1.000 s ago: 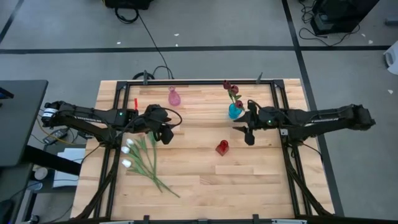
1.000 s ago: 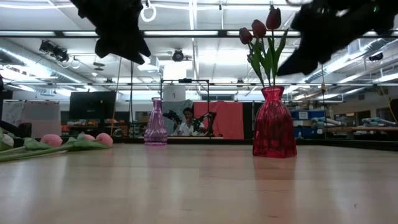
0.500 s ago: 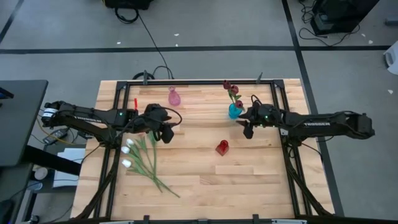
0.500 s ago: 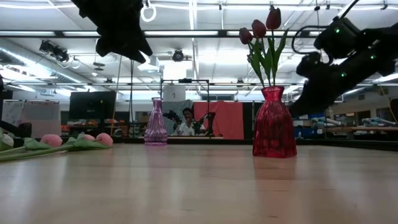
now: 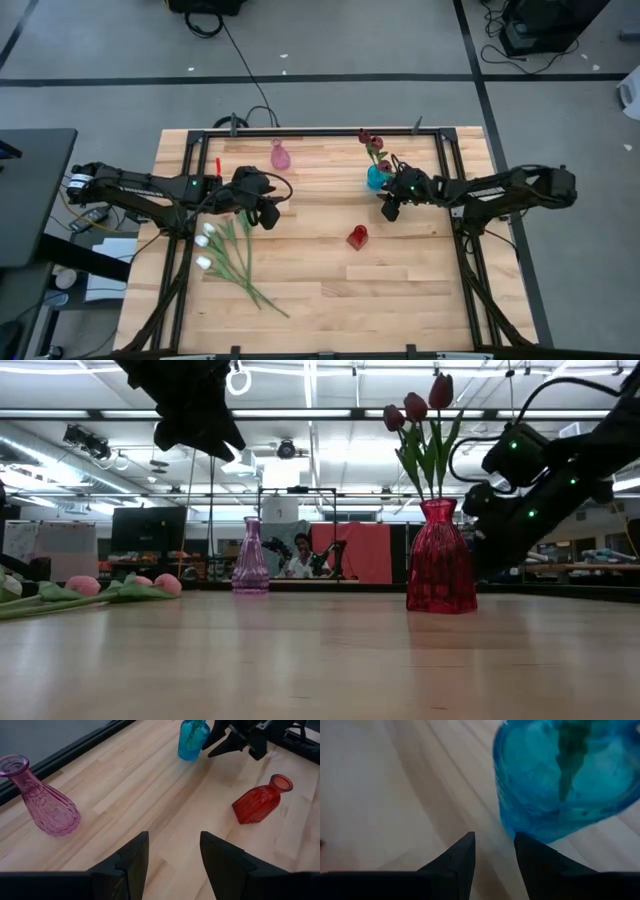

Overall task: Sort flowers into vase by color
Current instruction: Adjust the blue vase

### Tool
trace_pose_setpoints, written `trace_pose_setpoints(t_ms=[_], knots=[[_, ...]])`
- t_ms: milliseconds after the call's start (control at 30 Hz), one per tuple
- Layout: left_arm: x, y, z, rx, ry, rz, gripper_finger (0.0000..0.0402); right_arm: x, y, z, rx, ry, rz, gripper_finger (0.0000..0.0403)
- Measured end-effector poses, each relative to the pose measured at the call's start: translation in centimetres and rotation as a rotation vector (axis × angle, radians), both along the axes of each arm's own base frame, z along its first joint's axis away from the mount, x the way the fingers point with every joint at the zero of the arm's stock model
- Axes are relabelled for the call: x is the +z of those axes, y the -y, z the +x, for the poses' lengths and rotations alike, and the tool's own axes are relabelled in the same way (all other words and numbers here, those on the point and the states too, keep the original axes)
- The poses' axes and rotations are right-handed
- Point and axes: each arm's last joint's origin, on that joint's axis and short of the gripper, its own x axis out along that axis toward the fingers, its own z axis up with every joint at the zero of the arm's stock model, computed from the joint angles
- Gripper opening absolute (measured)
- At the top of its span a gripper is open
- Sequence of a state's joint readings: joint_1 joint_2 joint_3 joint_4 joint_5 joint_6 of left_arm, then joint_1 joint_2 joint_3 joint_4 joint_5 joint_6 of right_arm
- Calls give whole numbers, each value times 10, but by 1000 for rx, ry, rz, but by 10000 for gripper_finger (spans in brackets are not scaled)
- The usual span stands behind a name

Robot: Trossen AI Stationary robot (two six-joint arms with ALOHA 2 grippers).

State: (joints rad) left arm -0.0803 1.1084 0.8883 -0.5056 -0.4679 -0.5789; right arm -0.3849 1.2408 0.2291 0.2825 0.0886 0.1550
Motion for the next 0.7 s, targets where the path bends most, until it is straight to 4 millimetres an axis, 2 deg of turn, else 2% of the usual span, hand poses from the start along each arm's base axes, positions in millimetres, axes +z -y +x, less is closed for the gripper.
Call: trace_pose_setpoints(t_ms=[500,700], knots=[[1,0,1,0,18,-2,182,-15,27,10,-77,76,-64,151],[1,0,1,1,18,-2,182,-14,42,26,-65,69,-84,151]])
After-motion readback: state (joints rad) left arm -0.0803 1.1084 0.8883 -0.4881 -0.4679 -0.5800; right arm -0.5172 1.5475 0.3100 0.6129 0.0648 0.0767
